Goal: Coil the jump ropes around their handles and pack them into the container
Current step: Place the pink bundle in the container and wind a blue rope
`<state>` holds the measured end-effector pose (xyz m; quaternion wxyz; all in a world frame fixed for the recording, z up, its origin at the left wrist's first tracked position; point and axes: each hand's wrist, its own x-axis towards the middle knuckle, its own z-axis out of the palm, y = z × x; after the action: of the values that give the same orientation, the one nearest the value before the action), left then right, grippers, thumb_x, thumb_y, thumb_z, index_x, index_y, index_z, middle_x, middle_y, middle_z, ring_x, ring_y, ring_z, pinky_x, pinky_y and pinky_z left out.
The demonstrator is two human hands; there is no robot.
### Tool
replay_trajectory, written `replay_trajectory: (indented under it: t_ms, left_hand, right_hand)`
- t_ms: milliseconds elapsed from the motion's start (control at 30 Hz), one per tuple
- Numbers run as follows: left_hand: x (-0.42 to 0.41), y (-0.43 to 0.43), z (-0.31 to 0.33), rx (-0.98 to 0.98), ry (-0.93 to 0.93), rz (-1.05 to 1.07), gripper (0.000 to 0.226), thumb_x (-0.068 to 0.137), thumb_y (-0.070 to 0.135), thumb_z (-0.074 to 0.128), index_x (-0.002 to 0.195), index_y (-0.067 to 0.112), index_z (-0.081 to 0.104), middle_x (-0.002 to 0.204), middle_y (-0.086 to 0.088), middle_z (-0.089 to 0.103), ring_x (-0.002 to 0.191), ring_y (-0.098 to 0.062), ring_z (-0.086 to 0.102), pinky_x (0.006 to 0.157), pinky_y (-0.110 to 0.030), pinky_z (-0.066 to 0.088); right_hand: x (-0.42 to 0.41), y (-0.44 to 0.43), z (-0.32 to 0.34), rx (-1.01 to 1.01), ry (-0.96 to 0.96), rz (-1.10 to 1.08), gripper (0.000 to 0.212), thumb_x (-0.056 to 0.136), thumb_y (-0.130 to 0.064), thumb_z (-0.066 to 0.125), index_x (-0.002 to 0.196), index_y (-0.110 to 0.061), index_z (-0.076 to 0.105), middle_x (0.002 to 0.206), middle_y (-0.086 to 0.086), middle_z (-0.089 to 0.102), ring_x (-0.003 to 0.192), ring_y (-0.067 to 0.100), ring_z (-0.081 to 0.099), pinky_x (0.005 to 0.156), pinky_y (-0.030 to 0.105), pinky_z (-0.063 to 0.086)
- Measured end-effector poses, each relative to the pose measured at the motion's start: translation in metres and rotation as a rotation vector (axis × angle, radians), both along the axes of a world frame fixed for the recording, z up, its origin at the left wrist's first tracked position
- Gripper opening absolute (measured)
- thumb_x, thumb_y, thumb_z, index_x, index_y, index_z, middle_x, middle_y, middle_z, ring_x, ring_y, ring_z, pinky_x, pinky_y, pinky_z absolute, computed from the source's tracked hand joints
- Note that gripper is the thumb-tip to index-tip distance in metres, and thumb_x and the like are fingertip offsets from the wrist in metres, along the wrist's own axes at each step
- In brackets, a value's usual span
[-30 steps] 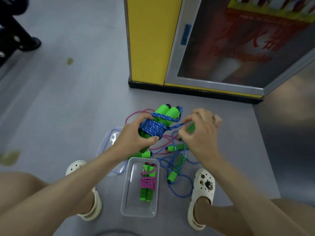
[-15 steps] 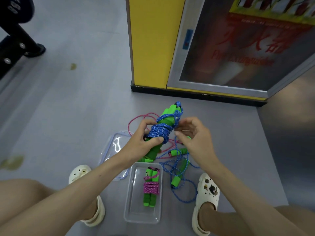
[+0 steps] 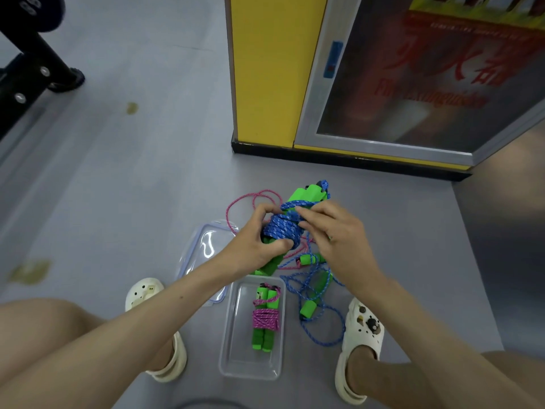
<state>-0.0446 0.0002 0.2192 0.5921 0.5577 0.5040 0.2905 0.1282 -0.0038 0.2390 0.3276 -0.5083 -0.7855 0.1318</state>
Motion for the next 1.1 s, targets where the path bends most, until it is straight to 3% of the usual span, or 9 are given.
replay_trajectory:
  t_ms: [67, 133, 233, 467, 533, 633, 800, 933, 1100]
  left_hand:
    - [-0.001, 0.000, -0.002, 0.055, 0.039, 0.000, 0.046, 0.081, 0.018, 0.071, 0.108, 0.037, 0.038, 0.095, 0.002, 0.061, 0.072, -0.006, 0.061, 0.072, -0.029, 0.055]
    - [-0.003, -0.001, -0.004, 0.119, 0.134, 0.004, 0.049, 0.072, 0.031, 0.070, 0.107, 0.041, 0.038, 0.094, 0.001, 0.063, 0.076, -0.014, 0.065, 0.073, -0.036, 0.058]
    - [-0.007, -0.004, -0.004, 0.200, 0.291, -0.013, 0.055, 0.071, 0.033, 0.072, 0.110, 0.042, 0.035, 0.095, 0.005, 0.065, 0.082, -0.014, 0.066, 0.075, -0.041, 0.056]
    - [-0.010, -0.008, -0.004, 0.396, 0.571, -0.076, 0.061, 0.072, 0.038, 0.071, 0.122, 0.035, 0.037, 0.103, 0.010, 0.055, 0.081, -0.013, 0.058, 0.070, -0.035, 0.052]
    - [-0.011, -0.008, -0.004, 0.454, 0.634, -0.091, 0.062, 0.072, 0.041, 0.069, 0.125, 0.033, 0.038, 0.107, 0.008, 0.055, 0.081, -0.014, 0.058, 0.067, -0.032, 0.050]
    - [-0.013, -0.008, -0.004, 0.530, 0.703, -0.120, 0.064, 0.073, 0.044, 0.069, 0.129, 0.030, 0.040, 0.111, 0.006, 0.055, 0.076, -0.011, 0.055, 0.062, -0.023, 0.042]
    - [-0.011, -0.008, -0.003, 0.552, 0.725, -0.126, 0.067, 0.074, 0.046, 0.070, 0.131, 0.028, 0.040, 0.113, 0.004, 0.055, 0.078, -0.012, 0.056, 0.063, -0.024, 0.046]
    - [-0.008, -0.009, -0.003, 0.545, 0.719, -0.145, 0.068, 0.073, 0.046, 0.070, 0.131, 0.028, 0.040, 0.112, 0.004, 0.055, 0.082, -0.016, 0.060, 0.063, -0.024, 0.047]
    - [-0.004, -0.006, -0.003, 0.546, 0.739, -0.156, 0.069, 0.071, 0.052, 0.068, 0.130, 0.030, 0.038, 0.110, 0.002, 0.056, 0.081, -0.019, 0.061, 0.065, -0.033, 0.054]
  right_hand:
    - [-0.001, 0.002, 0.000, 0.043, -0.121, 0.000, 0.034, 0.089, -0.023, 0.049, 0.107, -0.005, 0.071, 0.086, 0.007, 0.059, 0.079, 0.020, 0.056, 0.063, 0.035, 0.053]
    - [-0.004, 0.004, 0.002, 0.107, -0.227, -0.047, 0.027, 0.087, -0.022, 0.056, 0.101, -0.009, 0.074, 0.086, 0.010, 0.056, 0.082, 0.022, 0.048, 0.062, 0.038, 0.047]
    - [-0.005, 0.006, 0.000, 0.102, -0.323, -0.121, 0.019, 0.079, -0.021, 0.071, 0.097, -0.019, 0.076, 0.101, 0.012, 0.054, 0.092, 0.021, 0.036, 0.076, 0.032, 0.030]
    - [-0.004, 0.011, 0.010, -0.239, -0.113, -0.223, 0.035, 0.071, -0.032, 0.080, 0.104, -0.031, 0.070, 0.125, 0.001, 0.036, 0.117, 0.017, 0.032, 0.092, 0.021, 0.012]
    - [-0.001, 0.013, 0.014, -0.323, -0.166, -0.228, 0.042, 0.070, -0.036, 0.080, 0.108, -0.030, 0.065, 0.136, 0.002, 0.027, 0.129, 0.018, 0.023, 0.097, 0.020, 0.009]
    - [-0.001, 0.011, 0.012, -0.371, -0.232, -0.153, 0.029, 0.077, -0.036, 0.076, 0.105, -0.030, 0.069, 0.147, 0.001, 0.018, 0.139, 0.020, 0.010, 0.107, 0.027, 0.005]
    - [-0.008, 0.009, 0.006, -0.477, -0.085, -0.170, 0.017, 0.081, -0.023, 0.069, 0.092, -0.032, 0.059, 0.144, -0.002, 0.024, 0.138, 0.017, 0.013, 0.102, 0.022, 0.006]
    - [-0.016, 0.008, -0.002, -0.505, 0.007, -0.263, 0.017, 0.072, -0.025, 0.063, 0.086, -0.027, 0.054, 0.132, -0.004, 0.033, 0.127, 0.016, 0.026, 0.085, 0.012, 0.007]
    - [-0.021, 0.006, -0.007, -0.479, 0.053, -0.355, 0.018, 0.077, -0.009, 0.065, 0.083, -0.022, 0.054, 0.126, -0.004, 0.037, 0.119, 0.012, 0.029, 0.084, 0.013, 0.011]
